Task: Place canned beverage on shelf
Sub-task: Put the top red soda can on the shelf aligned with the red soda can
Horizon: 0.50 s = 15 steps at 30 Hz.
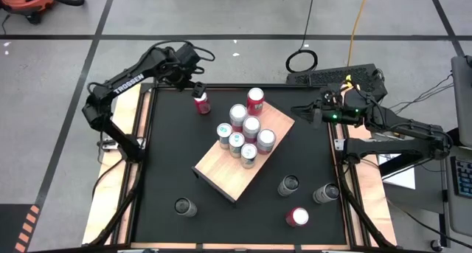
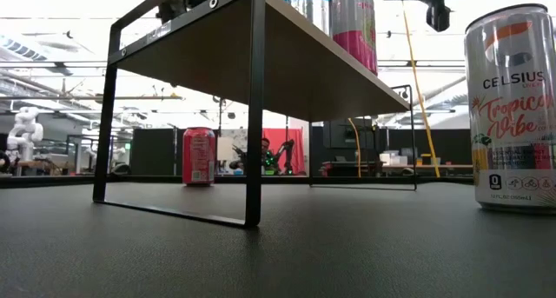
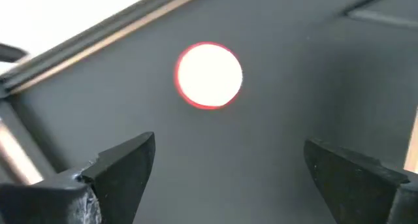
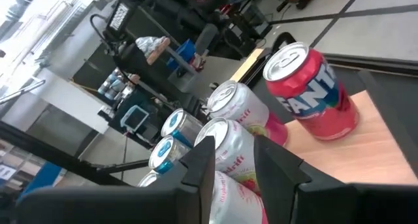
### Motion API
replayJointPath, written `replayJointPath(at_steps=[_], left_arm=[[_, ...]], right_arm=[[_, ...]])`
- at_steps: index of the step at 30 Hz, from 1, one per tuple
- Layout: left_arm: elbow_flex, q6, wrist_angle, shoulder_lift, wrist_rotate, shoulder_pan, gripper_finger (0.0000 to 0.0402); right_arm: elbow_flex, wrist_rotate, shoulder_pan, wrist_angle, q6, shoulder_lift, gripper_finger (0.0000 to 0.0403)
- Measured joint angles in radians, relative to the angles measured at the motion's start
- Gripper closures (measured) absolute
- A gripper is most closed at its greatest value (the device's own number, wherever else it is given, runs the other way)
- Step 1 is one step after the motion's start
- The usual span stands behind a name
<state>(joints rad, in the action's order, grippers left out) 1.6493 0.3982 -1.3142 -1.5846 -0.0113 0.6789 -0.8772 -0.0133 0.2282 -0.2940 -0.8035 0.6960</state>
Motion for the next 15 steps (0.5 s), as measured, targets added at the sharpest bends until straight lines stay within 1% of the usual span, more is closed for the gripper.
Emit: replayJointPath(at_steps=[2, 5, 7, 10, 15], left_arm=[[-0.041, -0.041, 0.045, 0.000, -0.058, 0.016, 0.0008], [-0.104, -0.065, 0.084, -0.005, -0.090, 0.038, 0.0008], [-0.132, -0.064, 0.060, -0.007, -0.095, 0.044, 0.0008], [-0.143, -0.065, 0.038, -0.006, -0.098, 0.032, 0.0008], [-0.160, -0.050, 0.123, -0.006, -0.096, 0.024, 0.0008]], right_arm=[[0.000, -0.016, -0.008, -0.001, 0.000, 0.004, 0.0316], [0.000, -0.018, -0.024, -0.002, 0.006, 0.014, 0.0316], [0.000, -0.017, -0.032, -0.002, 0.018, 0.023, 0.0316], [0.000, -0.032, -0.047, -0.002, 0.026, 0.035, 0.0316], [0.000, -0.042, -0.092, -0.003, 0.054, 0.056, 0.0316]])
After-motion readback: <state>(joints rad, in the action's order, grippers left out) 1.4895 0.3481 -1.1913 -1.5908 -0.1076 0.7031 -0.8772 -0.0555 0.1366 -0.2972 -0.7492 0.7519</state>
